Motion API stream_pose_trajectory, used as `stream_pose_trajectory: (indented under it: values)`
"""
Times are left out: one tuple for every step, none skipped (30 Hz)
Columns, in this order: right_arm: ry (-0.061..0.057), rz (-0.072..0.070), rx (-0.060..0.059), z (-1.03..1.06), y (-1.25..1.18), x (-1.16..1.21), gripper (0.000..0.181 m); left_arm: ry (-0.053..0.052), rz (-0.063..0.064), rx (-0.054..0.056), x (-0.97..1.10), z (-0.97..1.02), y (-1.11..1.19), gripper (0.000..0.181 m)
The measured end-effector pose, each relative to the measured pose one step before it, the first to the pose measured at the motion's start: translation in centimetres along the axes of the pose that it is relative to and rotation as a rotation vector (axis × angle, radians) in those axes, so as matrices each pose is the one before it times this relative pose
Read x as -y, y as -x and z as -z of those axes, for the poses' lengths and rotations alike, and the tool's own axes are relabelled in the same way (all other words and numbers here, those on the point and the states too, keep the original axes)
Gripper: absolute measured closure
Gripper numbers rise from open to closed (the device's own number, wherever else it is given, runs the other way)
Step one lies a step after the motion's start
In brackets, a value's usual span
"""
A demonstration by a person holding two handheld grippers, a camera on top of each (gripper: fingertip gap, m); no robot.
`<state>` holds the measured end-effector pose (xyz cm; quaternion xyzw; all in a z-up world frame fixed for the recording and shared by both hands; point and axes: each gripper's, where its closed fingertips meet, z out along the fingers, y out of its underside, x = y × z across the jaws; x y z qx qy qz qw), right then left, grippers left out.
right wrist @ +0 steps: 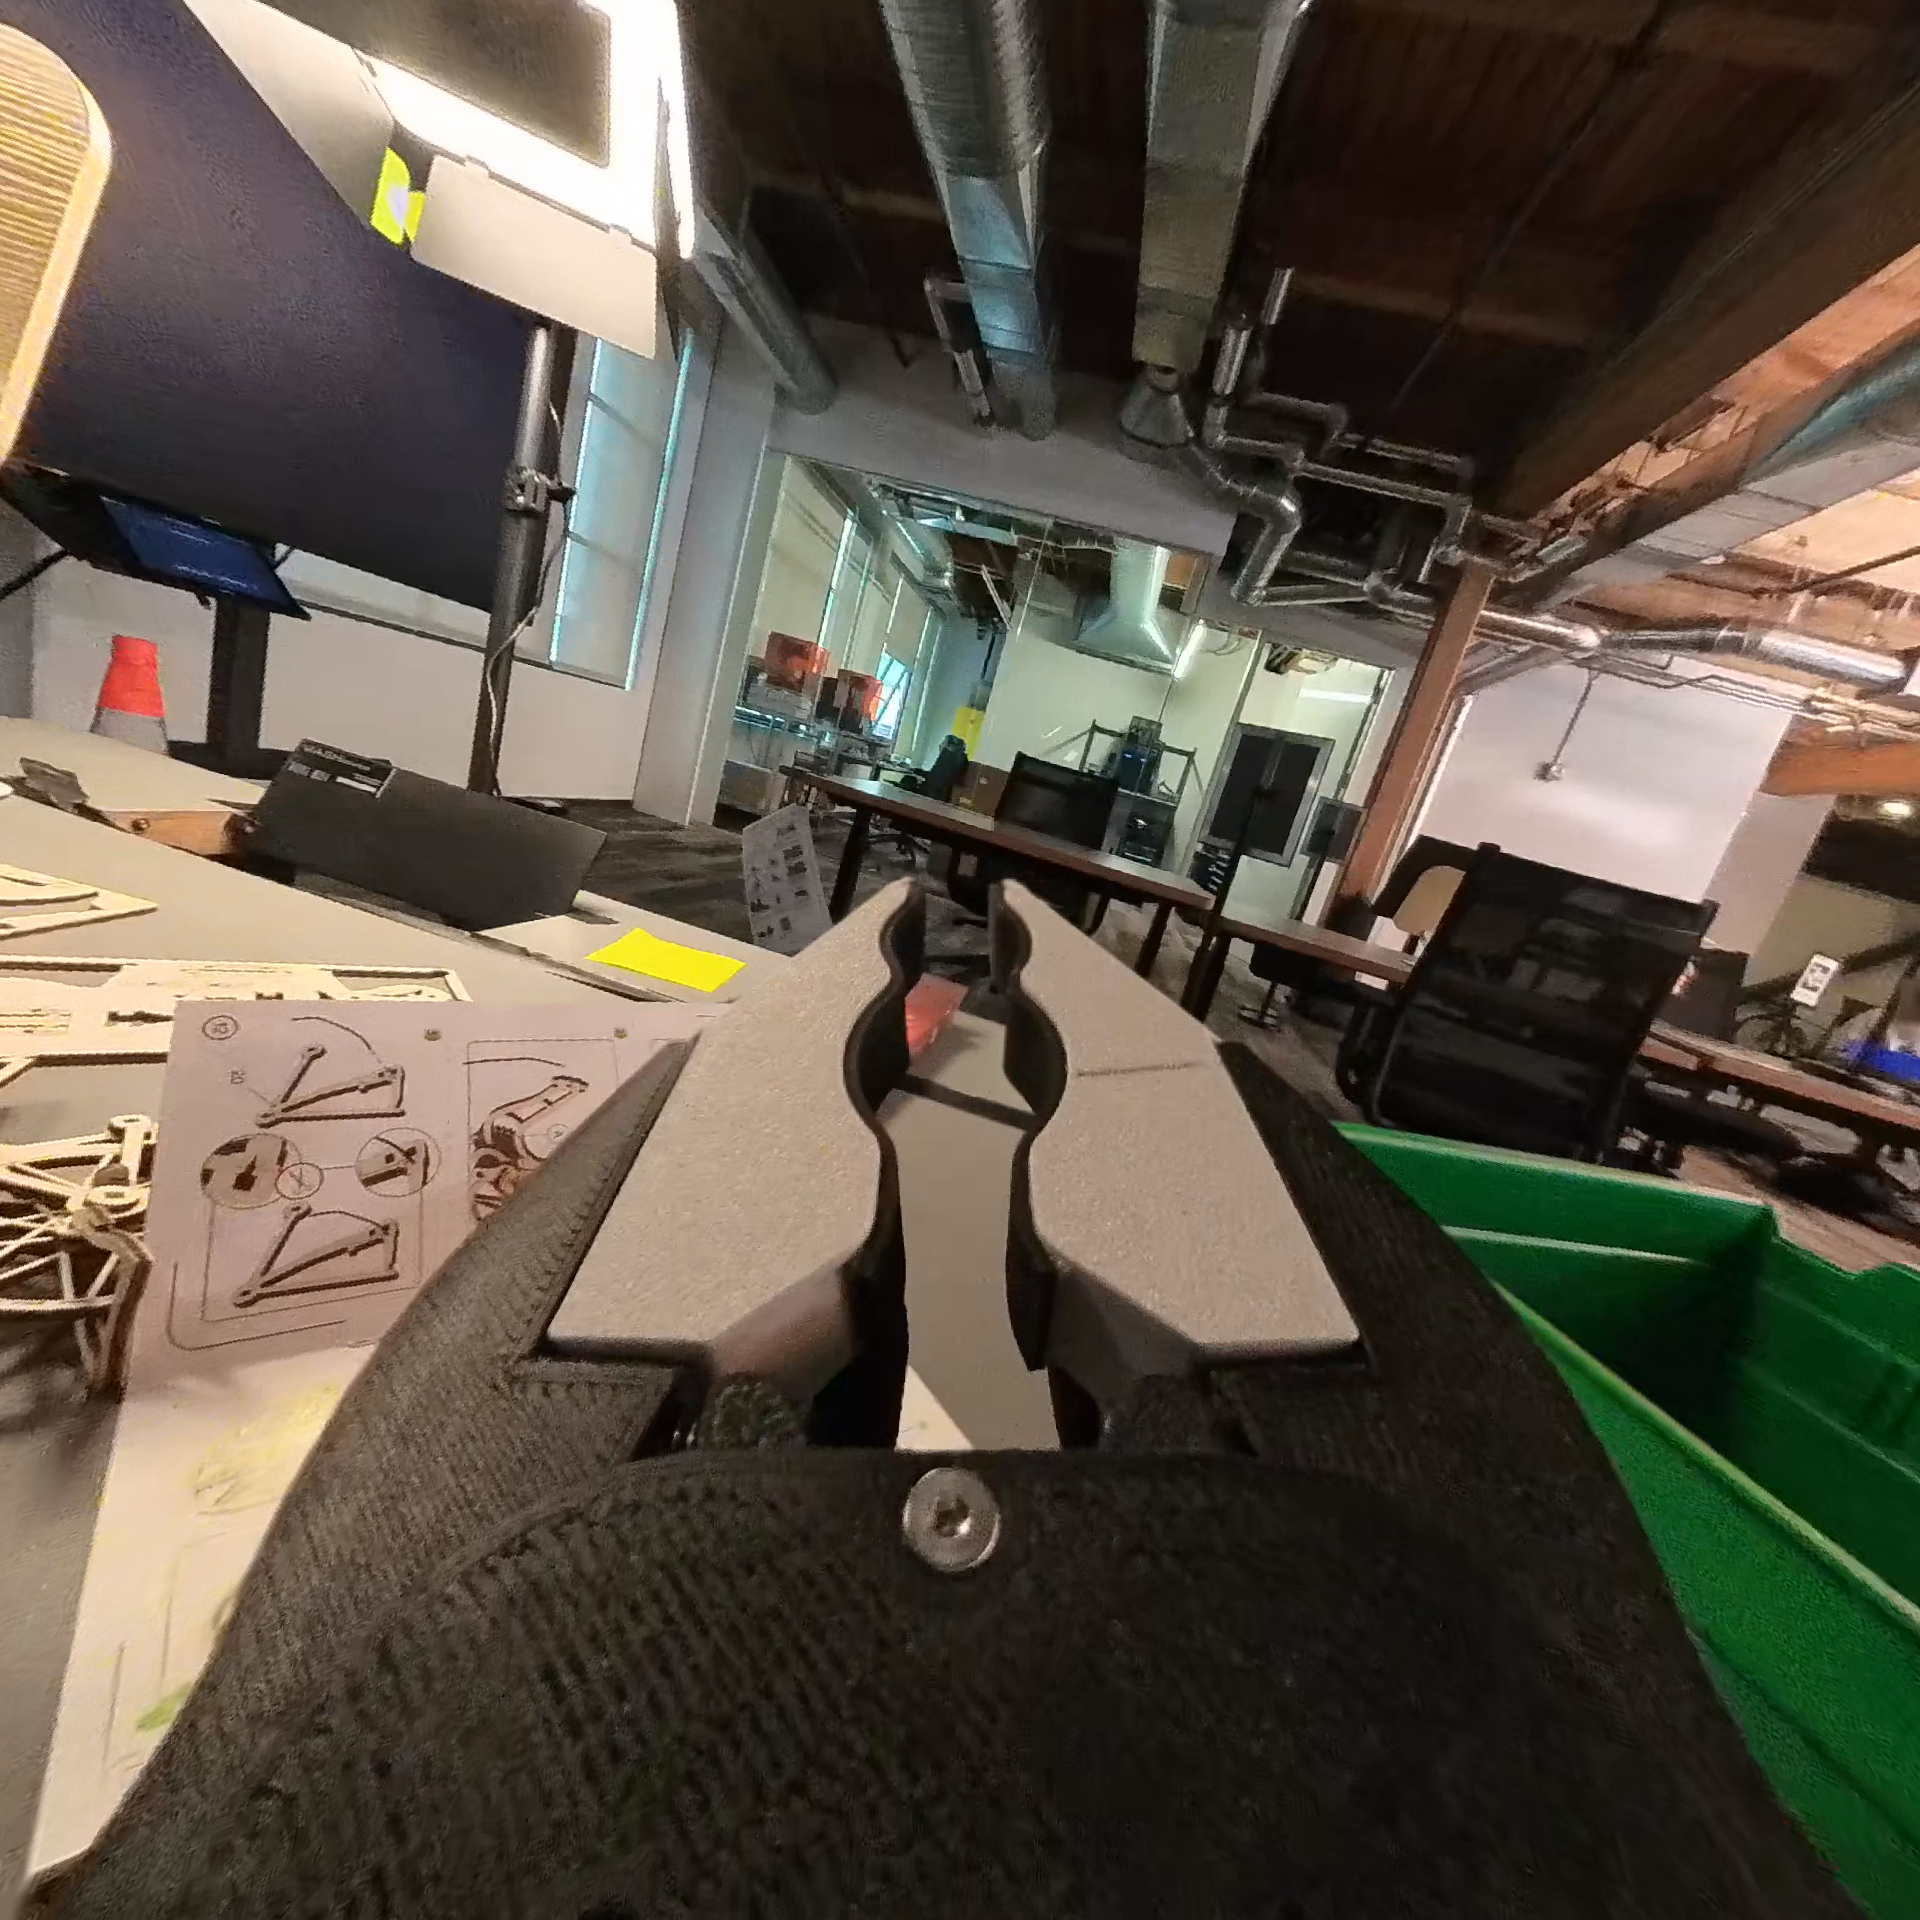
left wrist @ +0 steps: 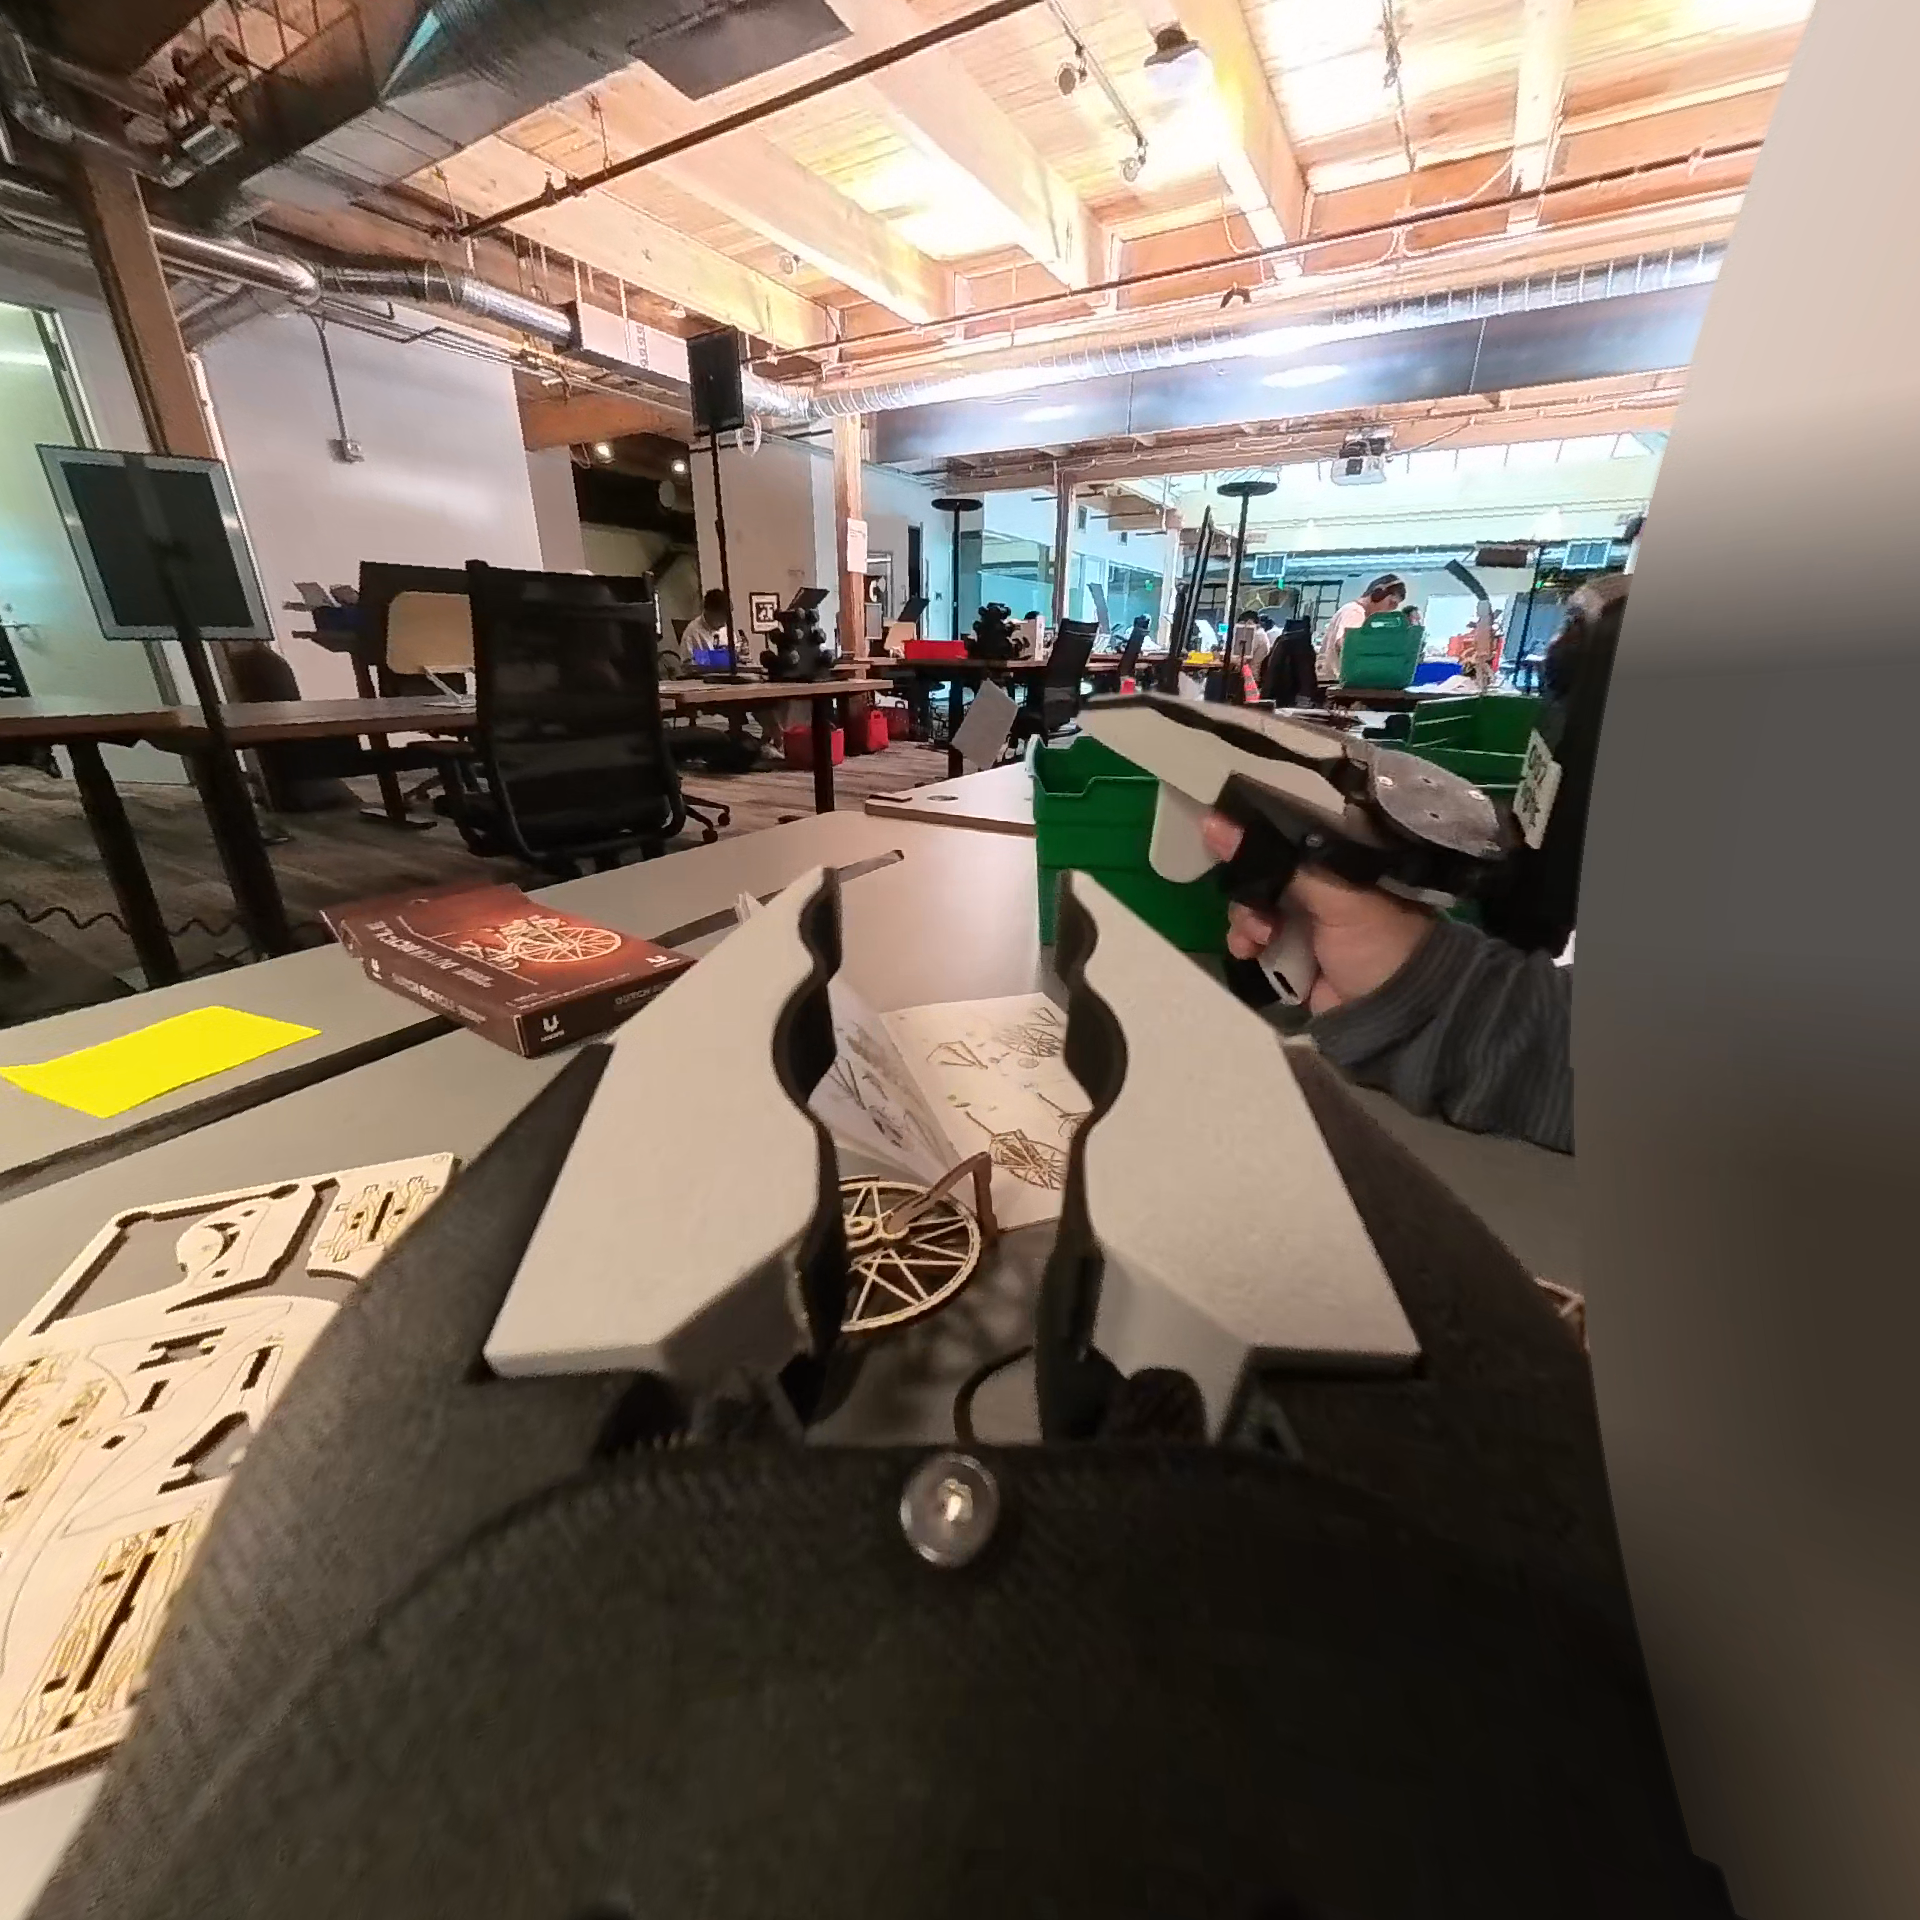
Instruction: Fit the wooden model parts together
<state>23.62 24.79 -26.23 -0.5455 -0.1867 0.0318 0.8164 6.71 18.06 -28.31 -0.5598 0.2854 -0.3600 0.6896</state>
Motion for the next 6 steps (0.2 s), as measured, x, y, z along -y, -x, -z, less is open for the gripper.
stream_pose_trajectory:
  values:
    - [-0.0049,-0.0036,0.0039,0.094,0.113,0.016,0.173,0.0027,0.0030,0.0019,-0.056,-0.021,0.050,0.141]
    - [-0.0018,-0.0032,0.0028,0.065,0.089,-0.038,0.173,0.0035,0.0008,0.0004,-0.070,-0.025,0.024,0.140]
    - [0.0018,-0.0017,0.0060,0.016,0.107,-0.087,0.173,0.0024,-0.0008,-0.0026,-0.055,-0.038,-0.036,0.140]
    - [0.0027,0.0000,0.0061,-0.023,0.101,-0.104,0.173,0.0029,-0.0003,-0.0010,-0.061,-0.029,-0.024,0.140]
    - [0.0056,-0.0019,0.0060,-0.033,0.101,-0.147,0.173,0.0014,-0.0029,-0.0001,-0.015,-0.013,-0.020,0.140]
    - [0.0059,0.0020,0.0047,-0.033,0.113,-0.112,0.174,-0.0011,-0.0079,-0.0023,0.017,0.008,-0.051,0.140]
